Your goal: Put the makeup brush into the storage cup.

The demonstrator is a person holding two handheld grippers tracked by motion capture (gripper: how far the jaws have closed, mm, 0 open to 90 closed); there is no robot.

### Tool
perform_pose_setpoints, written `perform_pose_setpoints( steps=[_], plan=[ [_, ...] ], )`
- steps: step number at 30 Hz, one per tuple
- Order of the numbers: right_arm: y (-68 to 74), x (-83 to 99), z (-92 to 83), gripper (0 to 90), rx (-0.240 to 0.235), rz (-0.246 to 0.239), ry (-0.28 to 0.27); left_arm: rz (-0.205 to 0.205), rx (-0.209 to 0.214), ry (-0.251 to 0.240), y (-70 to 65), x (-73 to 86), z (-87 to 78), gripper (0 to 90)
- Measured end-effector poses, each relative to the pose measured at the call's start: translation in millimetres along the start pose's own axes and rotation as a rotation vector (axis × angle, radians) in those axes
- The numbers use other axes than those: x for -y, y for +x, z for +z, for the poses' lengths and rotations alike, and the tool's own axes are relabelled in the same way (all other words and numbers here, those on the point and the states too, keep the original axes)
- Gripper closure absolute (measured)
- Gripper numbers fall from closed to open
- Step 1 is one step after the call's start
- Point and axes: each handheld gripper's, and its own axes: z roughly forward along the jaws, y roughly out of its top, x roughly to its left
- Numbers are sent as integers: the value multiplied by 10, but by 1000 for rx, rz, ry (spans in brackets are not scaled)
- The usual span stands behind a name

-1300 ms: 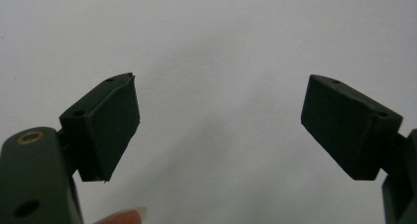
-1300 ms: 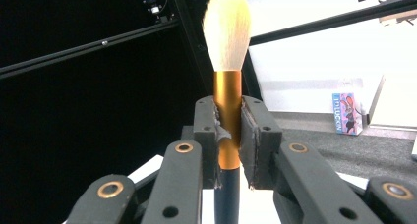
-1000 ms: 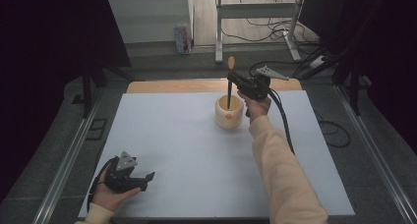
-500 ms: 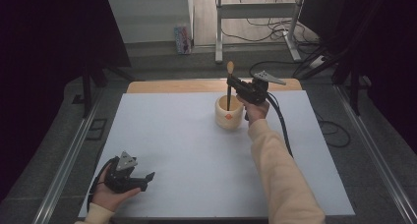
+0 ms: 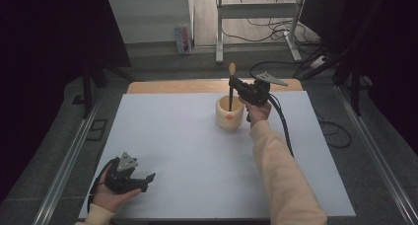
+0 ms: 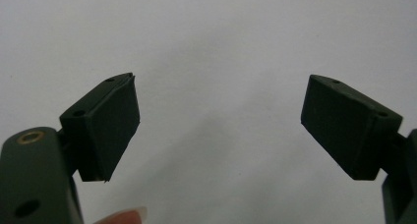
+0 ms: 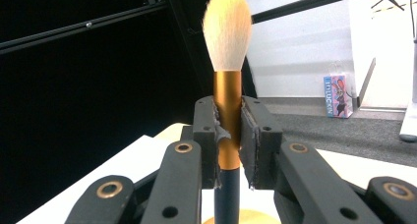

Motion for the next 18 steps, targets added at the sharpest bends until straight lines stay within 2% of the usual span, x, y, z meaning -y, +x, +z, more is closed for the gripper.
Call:
perform_pose_setpoints(
  steps=[6, 10, 13, 18],
  plan=[
    [2, 21, 10, 767, -6, -8, 0, 0, 0, 1, 1, 2, -2, 154],
    [4, 44, 23, 561, 0, -13, 12, -6, 2, -2, -3, 5, 3, 154],
    [26, 42, 26, 415, 32, -8, 25, -5, 2, -1, 0, 5, 3, 154],
    [63, 3, -9, 295, 95, 9, 27, -1, 2, 3, 3, 3, -1, 154]
  ],
)
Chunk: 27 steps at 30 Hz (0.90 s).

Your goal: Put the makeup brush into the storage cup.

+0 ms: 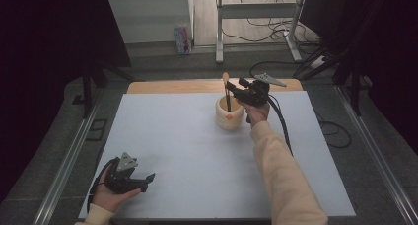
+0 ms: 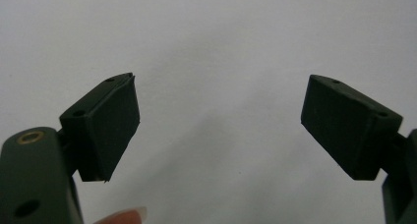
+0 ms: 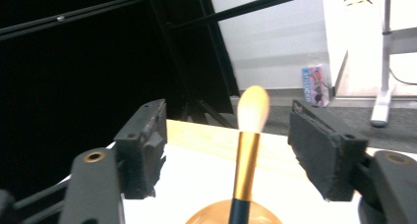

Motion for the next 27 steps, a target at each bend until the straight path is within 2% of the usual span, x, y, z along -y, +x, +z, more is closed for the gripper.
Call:
perform_pose_setpoints(
  steps=[2, 6, 13, 17, 19, 27],
  plan=[
    [12, -27, -21, 271, 1, 5, 9, -5, 1, -3, -5, 1, 5, 154],
    [25, -80, -66, 241, -3, -17, 38, 1, 1, 4, -1, -1, 6, 154],
    [20, -148, -163, 201, -43, -53, 100, -6, 6, 0, -11, -13, 9, 154],
    [47, -190, -199, 188, -62, -91, 125, 0, 0, 0, -24, -9, -8, 154],
    [51, -195, -204, 180, -77, -100, 138, -10, -2, -7, -29, -11, -9, 154],
    [52, -180, -249, 165, -94, -119, 196, -1, -4, -3, -44, -20, 4, 154]
  ],
)
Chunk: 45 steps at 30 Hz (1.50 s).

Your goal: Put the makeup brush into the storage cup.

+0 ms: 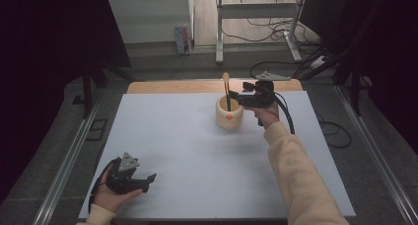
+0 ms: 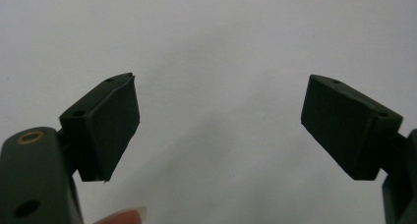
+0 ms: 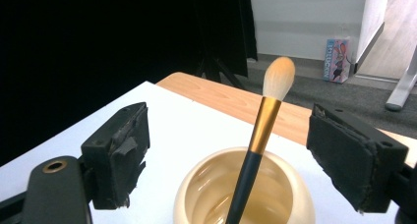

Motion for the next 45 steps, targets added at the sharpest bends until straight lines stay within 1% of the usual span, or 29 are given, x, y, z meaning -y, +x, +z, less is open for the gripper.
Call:
perform_pose_setpoints(
  steps=[2, 7, 14, 21, 25, 28, 30, 33, 36, 38, 40, 45],
  plan=[
    [19, -5, -21, 165, -3, -3, 9, 2, 1, -1, 8, 1, -9, 154],
    [88, -26, -71, 160, -3, -35, 34, 0, 1, -2, 24, 18, -17, 153],
    [157, -35, -194, 158, 1, -48, 45, -1, -6, -4, 14, 24, -31, 153],
    [145, 56, -284, 156, -2, -44, 55, -10, -6, -4, 23, 21, -28, 151],
    [142, 129, -364, 156, -4, -52, 59, -11, -5, -3, 28, 25, -24, 151],
    [149, 182, -434, 156, 3, -50, 60, -12, -5, -5, 32, 26, -26, 151],
    [157, 207, -489, 156, 18, -52, 65, -9, -5, -5, 31, 24, -26, 151],
    [180, 243, -563, 151, 23, -61, 68, -6, -6, -2, 26, 18, -21, 151],
    [210, 279, -644, 150, 14, -63, 69, -12, -4, -8, 17, 11, -15, 150],
    [226, 303, -696, 150, 6, -62, 67, -3, -5, -2, 17, 6, -16, 150],
    [241, 322, -736, 150, -6, -58, 63, -2, -5, -3, 12, -1, -15, 150],
    [300, 338, -837, 150, -15, -75, 72, 0, -4, -3, 17, -9, -11, 150]
  ],
)
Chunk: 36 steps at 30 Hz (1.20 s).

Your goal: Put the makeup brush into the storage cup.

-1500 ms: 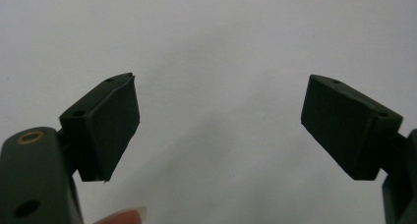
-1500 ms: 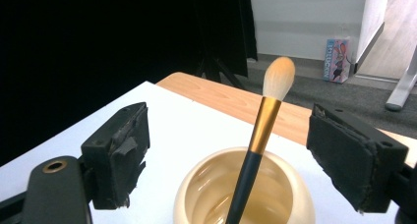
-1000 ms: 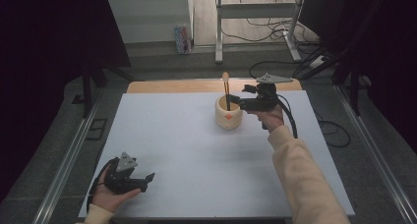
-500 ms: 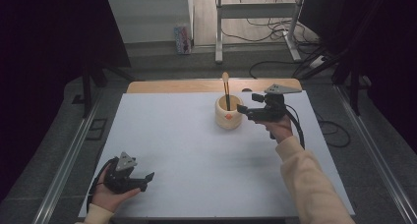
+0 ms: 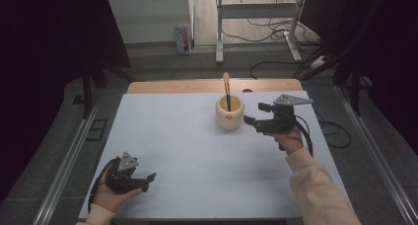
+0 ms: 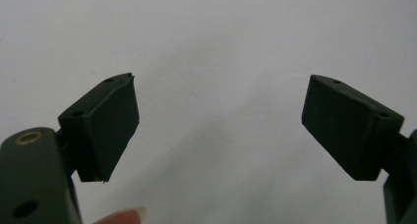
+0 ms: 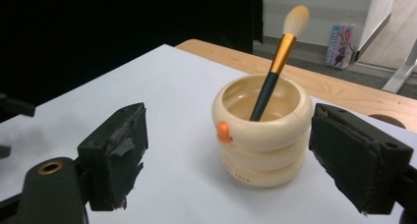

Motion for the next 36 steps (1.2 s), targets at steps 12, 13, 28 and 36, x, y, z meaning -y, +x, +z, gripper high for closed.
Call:
perform_pose_setpoints(
  steps=[12, 13, 28, 36],
  plan=[
    [166, 149, -280, 142, 13, -57, 49, -1, -4, 1, 0, 1, 0, 149],
    [168, 177, -304, 142, 16, -62, 53, 0, -4, 2, -2, -1, -2, 149],
    [199, 501, -566, 135, 62, -62, 103, 3, -6, -8, -6, 4, -28, 149],
    [209, 633, -687, 135, 75, -49, 125, 2, -6, -9, -4, 3, -30, 149]
  ],
)
